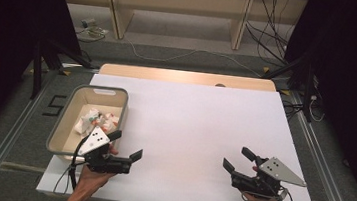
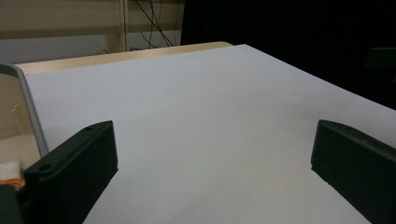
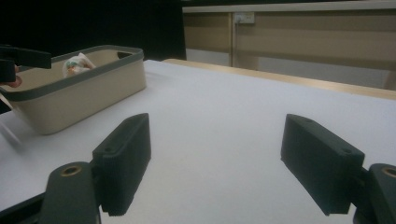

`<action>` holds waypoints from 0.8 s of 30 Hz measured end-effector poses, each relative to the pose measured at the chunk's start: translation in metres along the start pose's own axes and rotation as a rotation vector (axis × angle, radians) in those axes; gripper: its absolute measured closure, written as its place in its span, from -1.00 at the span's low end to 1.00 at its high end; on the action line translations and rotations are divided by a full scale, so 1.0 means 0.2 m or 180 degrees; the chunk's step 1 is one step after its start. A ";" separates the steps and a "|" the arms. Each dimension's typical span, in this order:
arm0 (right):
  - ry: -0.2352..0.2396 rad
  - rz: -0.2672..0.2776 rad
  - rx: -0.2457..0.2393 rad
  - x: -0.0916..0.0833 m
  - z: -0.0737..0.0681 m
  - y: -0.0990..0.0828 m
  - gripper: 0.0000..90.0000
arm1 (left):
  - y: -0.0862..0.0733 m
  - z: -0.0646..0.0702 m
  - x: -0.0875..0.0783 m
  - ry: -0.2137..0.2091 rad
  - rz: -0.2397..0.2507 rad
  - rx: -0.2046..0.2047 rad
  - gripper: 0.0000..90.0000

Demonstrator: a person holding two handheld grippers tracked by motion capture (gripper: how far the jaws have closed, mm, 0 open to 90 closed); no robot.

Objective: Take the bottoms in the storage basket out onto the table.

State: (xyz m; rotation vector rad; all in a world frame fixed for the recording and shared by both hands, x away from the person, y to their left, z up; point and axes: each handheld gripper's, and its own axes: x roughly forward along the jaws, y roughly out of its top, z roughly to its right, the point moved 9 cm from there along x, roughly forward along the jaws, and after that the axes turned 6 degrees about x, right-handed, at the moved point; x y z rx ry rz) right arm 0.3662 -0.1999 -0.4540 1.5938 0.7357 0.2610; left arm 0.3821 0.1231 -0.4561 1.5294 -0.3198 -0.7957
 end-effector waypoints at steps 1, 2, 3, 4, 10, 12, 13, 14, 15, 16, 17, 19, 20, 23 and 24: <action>-0.0003 0.0001 -0.0006 0.00 0.00 0.00 -0.44 | 0.00 0.00 0.00 0.0001 -0.0002 -0.0006 -1.00; -0.0011 0.0001 -0.0010 0.00 0.00 0.00 -0.44 | 0.00 0.00 0.00 0.0006 -0.0005 -0.0010 -1.00; -0.0016 0.0004 -0.0007 0.00 0.00 0.00 -0.44 | -0.01 0.00 0.00 0.0012 -0.0017 -0.0009 -1.00; -0.0019 0.0005 -0.0004 0.00 0.00 0.00 -0.44 | -0.01 0.00 0.00 0.0012 -0.0017 -0.0009 -1.00; -0.0016 -0.0001 -0.0025 0.00 0.00 0.00 -0.43 | -0.01 -0.03 0.01 0.0065 -0.0030 -0.0007 -1.00; -0.0019 -0.0022 -0.0056 0.00 -0.01 0.00 -0.43 | -0.01 -0.03 0.01 0.0079 -0.0026 -0.0029 -1.00; -0.0019 -0.0022 -0.0056 0.00 -0.01 0.00 -0.43 | -0.01 -0.03 0.01 0.0079 -0.0026 -0.0029 -1.00; -0.0018 -0.0025 -0.0056 0.00 -0.01 0.00 -0.43 | 0.00 -0.03 0.01 0.0079 -0.0040 -0.0038 -1.00; -0.0019 -0.0024 -0.0055 0.00 -0.01 0.00 -0.43 | 0.00 -0.04 0.01 0.0092 -0.0039 -0.0052 -1.00; -0.0023 -0.0024 -0.0057 0.00 0.00 0.00 -0.43 | 0.00 -0.04 0.01 0.0092 -0.0039 -0.0052 -1.00; -0.0027 -0.0027 -0.0053 0.00 0.00 0.00 -0.43 | 0.01 -0.05 0.01 0.0114 -0.0046 -0.0082 -1.00; -0.0040 -0.0025 -0.0041 0.00 0.00 0.00 -0.43 | 0.01 -0.05 0.01 0.0123 -0.0033 -0.0097 -0.99; -0.0040 -0.0025 -0.0041 0.00 0.00 0.00 -0.43 | 0.02 -0.06 0.01 0.0130 -0.0048 -0.0094 -0.99; -0.0053 -0.0007 -0.0038 -0.01 0.01 0.00 -0.43 | 0.03 -0.08 0.03 0.0198 -0.0101 -0.0005 -0.99; -0.0057 -0.0008 -0.0034 -0.01 0.01 0.00 -0.43 | 0.04 -0.08 0.03 0.0215 -0.0104 0.0010 -0.99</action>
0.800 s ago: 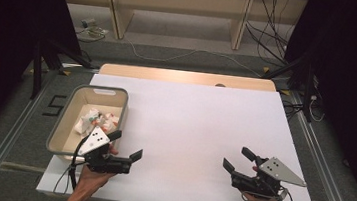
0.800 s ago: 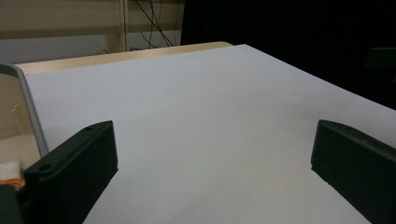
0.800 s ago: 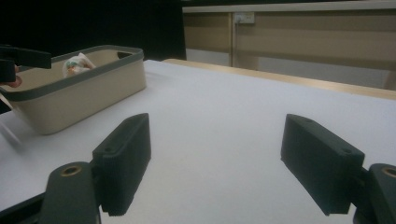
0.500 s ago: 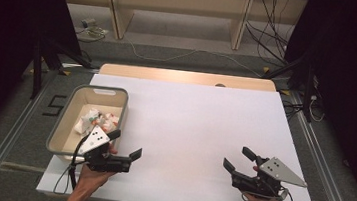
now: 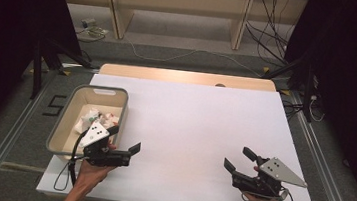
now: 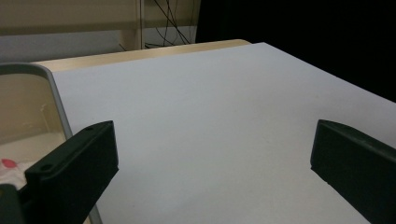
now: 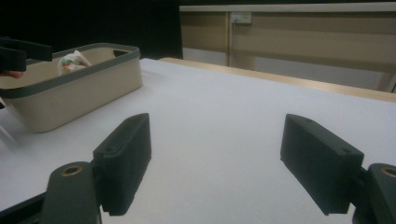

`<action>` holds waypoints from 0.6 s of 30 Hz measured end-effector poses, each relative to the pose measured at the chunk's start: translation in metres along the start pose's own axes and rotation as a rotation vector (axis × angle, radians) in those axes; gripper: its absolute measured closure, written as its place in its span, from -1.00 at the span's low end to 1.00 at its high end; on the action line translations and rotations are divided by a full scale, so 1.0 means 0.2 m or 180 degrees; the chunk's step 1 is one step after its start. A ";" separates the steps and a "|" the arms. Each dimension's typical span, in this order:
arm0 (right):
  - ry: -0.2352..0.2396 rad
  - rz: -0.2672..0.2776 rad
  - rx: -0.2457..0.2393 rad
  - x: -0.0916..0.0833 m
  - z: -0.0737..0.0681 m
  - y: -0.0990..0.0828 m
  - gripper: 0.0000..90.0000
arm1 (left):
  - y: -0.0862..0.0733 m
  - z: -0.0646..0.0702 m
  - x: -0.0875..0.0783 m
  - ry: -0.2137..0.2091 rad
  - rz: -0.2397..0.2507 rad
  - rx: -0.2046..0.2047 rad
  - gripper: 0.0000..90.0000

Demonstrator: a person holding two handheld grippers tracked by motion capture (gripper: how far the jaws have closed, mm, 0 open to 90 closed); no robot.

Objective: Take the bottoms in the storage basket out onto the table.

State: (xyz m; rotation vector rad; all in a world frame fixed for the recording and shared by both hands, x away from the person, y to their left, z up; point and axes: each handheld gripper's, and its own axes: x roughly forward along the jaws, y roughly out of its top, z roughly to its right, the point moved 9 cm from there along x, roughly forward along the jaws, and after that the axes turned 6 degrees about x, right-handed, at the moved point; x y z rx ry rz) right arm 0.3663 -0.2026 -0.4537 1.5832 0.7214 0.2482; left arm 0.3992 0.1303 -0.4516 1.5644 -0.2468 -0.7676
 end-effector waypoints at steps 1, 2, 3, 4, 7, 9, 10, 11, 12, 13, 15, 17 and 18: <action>-0.0004 -0.0002 0.0008 0.00 0.00 0.00 -0.43 | 0.01 0.00 0.00 -0.0006 -0.0004 0.0010 -0.99; -0.0007 -0.0004 0.0006 0.00 0.00 0.00 -0.43 | 0.01 0.00 0.00 -0.0006 -0.0004 0.0010 -0.99; -0.0013 -0.0004 0.0004 0.00 0.01 0.00 -0.43 | 0.02 -0.01 0.00 -0.0005 -0.0002 0.0012 -0.99; -0.0015 -0.0004 0.0003 0.00 0.01 0.00 -0.43 | 0.04 -0.03 0.01 0.0016 -0.0032 0.0013 -0.99; -0.0014 -0.0010 0.0004 0.00 0.01 -0.01 -0.43 | 0.06 -0.07 0.03 0.0149 -0.0153 0.0002 -0.97; -0.0013 -0.0009 -0.0004 0.00 0.01 -0.01 -0.43 | 0.06 -0.08 0.03 0.0169 -0.0169 0.0002 -0.97; -0.0013 -0.0017 0.0003 0.00 0.01 -0.01 -0.43 | 0.07 -0.10 0.04 0.0199 -0.0235 0.0001 -0.96; -0.0012 -0.0021 0.0005 0.00 0.01 -0.01 -0.43 | 0.07 -0.10 0.04 0.0199 -0.0235 0.0001 -0.96; -0.0012 -0.0024 0.0003 0.00 0.01 -0.01 -0.43 | 0.08 -0.11 0.05 0.0192 -0.0312 0.0019 -0.96; -0.0012 -0.0023 0.0002 0.00 0.01 -0.01 -0.43 | 0.08 -0.11 0.05 0.0192 -0.0312 0.0019 -0.96; -0.0006 -0.0013 0.0004 0.01 0.01 -0.01 -0.43 | 0.10 -0.13 0.07 0.0224 -0.0382 0.0035 -0.96; -0.0007 -0.0022 0.0001 0.01 0.01 -0.01 -0.43 | 0.10 -0.14 0.07 0.0214 -0.0398 0.0019 -0.96; -0.0007 -0.0022 0.0001 0.01 0.01 -0.01 -0.43 | 0.11 -0.15 0.07 0.0217 -0.0424 0.0004 -0.96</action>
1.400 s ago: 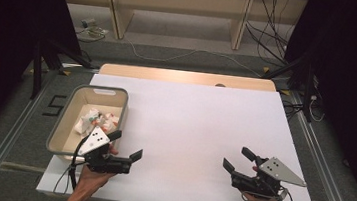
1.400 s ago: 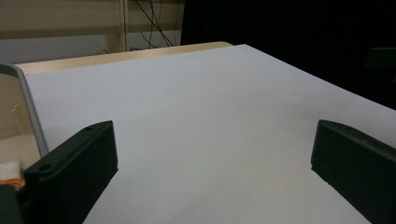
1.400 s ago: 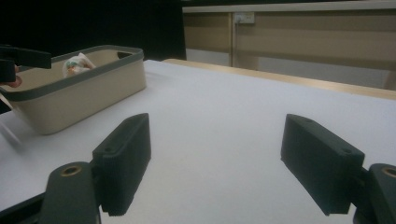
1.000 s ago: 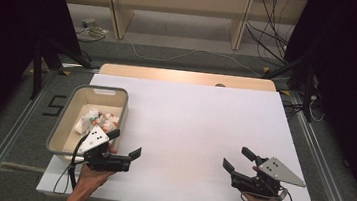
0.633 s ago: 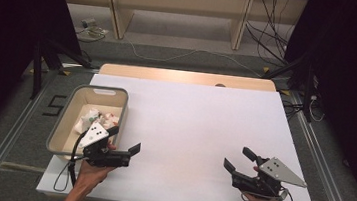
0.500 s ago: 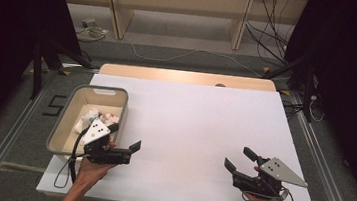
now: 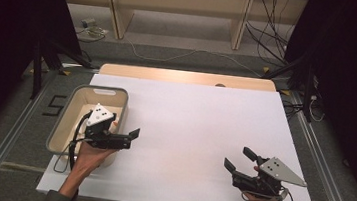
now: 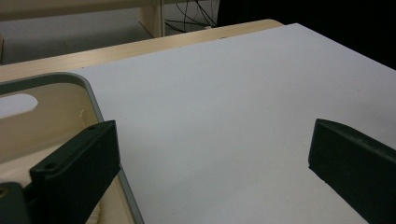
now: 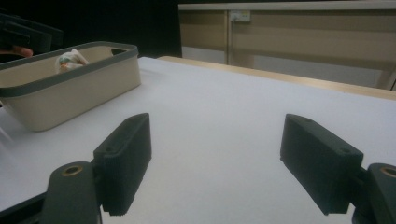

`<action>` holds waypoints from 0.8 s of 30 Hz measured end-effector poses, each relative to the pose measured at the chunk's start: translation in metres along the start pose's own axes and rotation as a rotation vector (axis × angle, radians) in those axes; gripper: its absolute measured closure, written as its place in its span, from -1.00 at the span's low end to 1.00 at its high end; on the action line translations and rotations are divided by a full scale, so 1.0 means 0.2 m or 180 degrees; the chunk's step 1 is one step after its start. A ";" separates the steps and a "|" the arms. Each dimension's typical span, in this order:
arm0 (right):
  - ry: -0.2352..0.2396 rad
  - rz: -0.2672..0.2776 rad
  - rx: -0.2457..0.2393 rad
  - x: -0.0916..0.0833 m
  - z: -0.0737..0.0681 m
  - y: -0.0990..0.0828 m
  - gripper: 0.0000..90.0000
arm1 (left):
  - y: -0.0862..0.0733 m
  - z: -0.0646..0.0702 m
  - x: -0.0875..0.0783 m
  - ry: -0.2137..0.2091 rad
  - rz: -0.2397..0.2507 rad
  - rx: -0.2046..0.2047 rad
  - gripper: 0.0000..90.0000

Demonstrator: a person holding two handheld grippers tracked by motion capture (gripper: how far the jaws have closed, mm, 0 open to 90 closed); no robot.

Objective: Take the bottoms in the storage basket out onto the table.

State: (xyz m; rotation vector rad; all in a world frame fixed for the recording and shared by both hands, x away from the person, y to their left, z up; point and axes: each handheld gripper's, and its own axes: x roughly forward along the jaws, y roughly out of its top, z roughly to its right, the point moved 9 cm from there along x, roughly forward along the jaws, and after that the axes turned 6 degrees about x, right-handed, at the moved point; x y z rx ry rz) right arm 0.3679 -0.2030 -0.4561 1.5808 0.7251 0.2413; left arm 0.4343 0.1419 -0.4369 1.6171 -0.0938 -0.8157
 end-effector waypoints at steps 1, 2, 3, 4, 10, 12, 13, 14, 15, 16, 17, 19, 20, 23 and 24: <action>0.0001 0.0000 0.0001 0.00 0.00 0.00 -0.43 | 0.01 -0.02 0.01 0.0018 -0.0085 -0.0036 -0.95; 0.0006 0.0003 -0.0004 0.00 0.00 0.00 -0.43 | 0.01 -0.02 0.01 0.0018 -0.0085 -0.0036 -0.95; 0.0007 -0.0005 -0.0007 0.00 0.00 0.00 -0.43 | 0.01 -0.02 0.02 0.0037 -0.0130 -0.0014 -0.95; 0.0005 -0.0004 -0.0007 0.01 0.00 0.00 -0.43 | 0.01 -0.04 0.03 0.0084 -0.0211 0.0037 -0.95; 0.0018 -0.0018 -0.0010 0.01 -0.01 0.00 -0.43 | 0.01 -0.11 0.04 0.0219 -0.0428 0.0038 -0.94; 0.0027 -0.0020 -0.0017 0.01 -0.01 0.00 -0.43 | 0.02 -0.14 0.05 0.0275 -0.0503 0.0084 -0.91; 0.0027 -0.0021 -0.0016 0.01 -0.01 0.00 -0.43 | 0.02 -0.14 0.05 0.0275 -0.0503 0.0084 -0.91; 0.0027 -0.0021 -0.0016 0.01 -0.01 0.00 -0.43 | 0.02 -0.15 0.05 0.0285 -0.0538 0.0092 -0.91; 0.0030 -0.0015 -0.0015 0.01 -0.01 0.00 -0.43 | 0.02 -0.17 0.05 0.0302 -0.0566 0.0090 -0.91; 0.0028 -0.0020 -0.0009 0.01 -0.01 0.00 -0.43 | 0.03 -0.18 0.05 0.0315 -0.0576 0.0071 -0.91; 0.0026 -0.0017 -0.0012 0.01 -0.01 0.00 -0.43 | 0.04 -0.21 0.05 0.0308 -0.0604 0.0020 -0.91; 0.0034 -0.0022 -0.0008 0.01 -0.01 0.00 -0.43 | 0.04 -0.25 0.04 0.0338 -0.0672 -0.0031 -0.91; 0.0034 -0.0027 -0.0010 0.01 -0.01 -0.01 -0.43 | 0.04 -0.25 0.04 0.0338 -0.0672 -0.0031 -0.91; 0.0043 -0.0027 -0.0008 0.01 -0.01 -0.01 -0.44 | 0.06 -0.32 0.04 0.0381 -0.0752 -0.0117 -0.91; 0.0050 -0.0030 -0.0011 0.01 -0.01 -0.01 -0.44 | 0.06 -0.34 0.04 0.0395 -0.0785 -0.0117 -0.91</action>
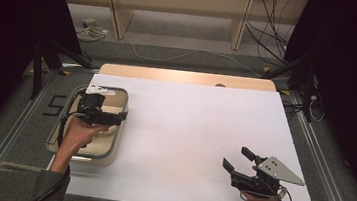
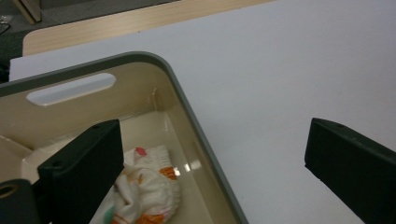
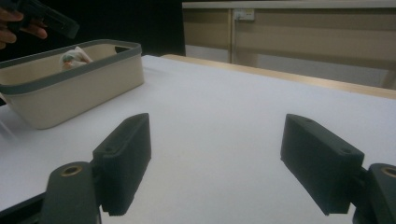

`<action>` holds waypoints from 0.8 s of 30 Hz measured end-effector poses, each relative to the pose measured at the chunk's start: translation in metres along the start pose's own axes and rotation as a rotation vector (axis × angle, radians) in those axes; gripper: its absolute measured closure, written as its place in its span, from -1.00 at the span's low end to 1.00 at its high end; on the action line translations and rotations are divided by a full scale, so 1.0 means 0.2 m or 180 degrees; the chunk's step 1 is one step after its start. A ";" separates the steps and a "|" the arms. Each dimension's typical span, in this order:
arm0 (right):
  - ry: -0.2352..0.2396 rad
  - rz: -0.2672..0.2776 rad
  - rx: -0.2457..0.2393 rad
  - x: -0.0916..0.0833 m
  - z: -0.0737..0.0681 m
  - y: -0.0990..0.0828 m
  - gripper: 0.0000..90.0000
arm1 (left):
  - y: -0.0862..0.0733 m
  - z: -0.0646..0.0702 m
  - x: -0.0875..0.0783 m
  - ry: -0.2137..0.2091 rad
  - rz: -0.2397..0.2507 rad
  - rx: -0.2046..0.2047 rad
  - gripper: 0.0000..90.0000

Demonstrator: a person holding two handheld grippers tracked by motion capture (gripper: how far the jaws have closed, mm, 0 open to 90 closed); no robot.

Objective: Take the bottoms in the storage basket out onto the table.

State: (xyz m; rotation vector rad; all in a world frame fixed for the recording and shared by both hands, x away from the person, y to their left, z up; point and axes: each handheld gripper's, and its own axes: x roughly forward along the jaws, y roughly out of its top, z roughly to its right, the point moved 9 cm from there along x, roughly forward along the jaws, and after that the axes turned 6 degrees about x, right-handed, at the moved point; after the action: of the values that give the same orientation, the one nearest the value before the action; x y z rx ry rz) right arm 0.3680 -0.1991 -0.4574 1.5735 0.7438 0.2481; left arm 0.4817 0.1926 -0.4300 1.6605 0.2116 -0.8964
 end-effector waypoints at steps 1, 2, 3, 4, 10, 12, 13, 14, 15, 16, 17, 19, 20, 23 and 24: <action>0.0000 0.0000 0.0000 0.00 0.00 0.00 -0.44 | 0.00 0.00 0.00 0.0000 0.0000 0.0000 -0.90; 0.0003 0.0004 -0.0006 0.00 0.00 0.00 -0.44 | 0.00 -0.02 0.00 0.0014 -0.0029 -0.0006 -0.90; 0.0006 0.0006 -0.0012 0.00 0.00 0.00 -0.44 | 0.00 -0.04 0.00 0.0034 -0.0049 -0.0028 -0.90; 0.0005 0.0003 -0.0013 0.00 0.00 0.00 -0.44 | 0.01 -0.06 0.00 0.0054 -0.0074 -0.0057 -0.90; 0.0004 -0.0015 -0.0007 0.00 0.00 0.00 -0.44 | -0.03 -0.18 0.03 0.0162 -0.0347 -0.0171 -0.89; 0.0009 -0.0012 0.0001 0.00 0.00 0.00 -0.44 | -0.04 -0.20 0.04 0.0205 -0.0400 -0.0204 -0.89; 0.0009 -0.0012 0.0001 0.00 0.00 0.00 -0.44 | -0.04 -0.20 0.04 0.0205 -0.0400 -0.0204 -0.89; 0.0010 -0.0015 -0.0005 0.00 0.00 -0.01 -0.44 | -0.04 -0.21 0.05 0.0206 -0.0406 -0.0242 -0.89; 0.0015 -0.0022 0.0003 0.01 0.00 -0.01 -0.44 | -0.06 -0.23 0.06 0.0218 -0.0449 -0.0282 -0.89; 0.0019 -0.0020 0.0003 0.01 0.00 -0.01 -0.44 | -0.06 -0.23 0.06 0.0218 -0.0449 -0.0282 -0.89; 0.0020 -0.0021 0.0000 0.01 0.00 -0.01 -0.44 | -0.06 -0.24 0.07 0.0237 -0.0475 -0.0301 -0.89; 0.0017 -0.0025 -0.0007 0.01 0.00 -0.01 -0.44 | -0.08 -0.25 0.09 0.0262 -0.0514 -0.0367 -0.89; 0.0020 -0.0028 0.0000 0.01 0.00 -0.01 -0.44 | -0.11 -0.26 0.11 0.0255 -0.0494 -0.0424 -0.89; 0.0031 -0.0021 0.0004 0.01 0.00 -0.01 -0.44 | -0.16 -0.28 0.15 0.0344 -0.0692 -0.0449 -0.88; 0.0028 -0.0029 -0.0003 0.01 0.00 -0.01 -0.43 | -0.16 -0.28 0.15 0.0344 -0.0692 -0.0449 -0.86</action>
State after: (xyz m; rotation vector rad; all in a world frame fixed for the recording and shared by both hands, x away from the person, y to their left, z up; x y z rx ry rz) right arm 0.3680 -0.1979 -0.4590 1.5687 0.7573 0.2488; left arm 0.5078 0.2440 -0.4724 1.5753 0.5264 -0.9314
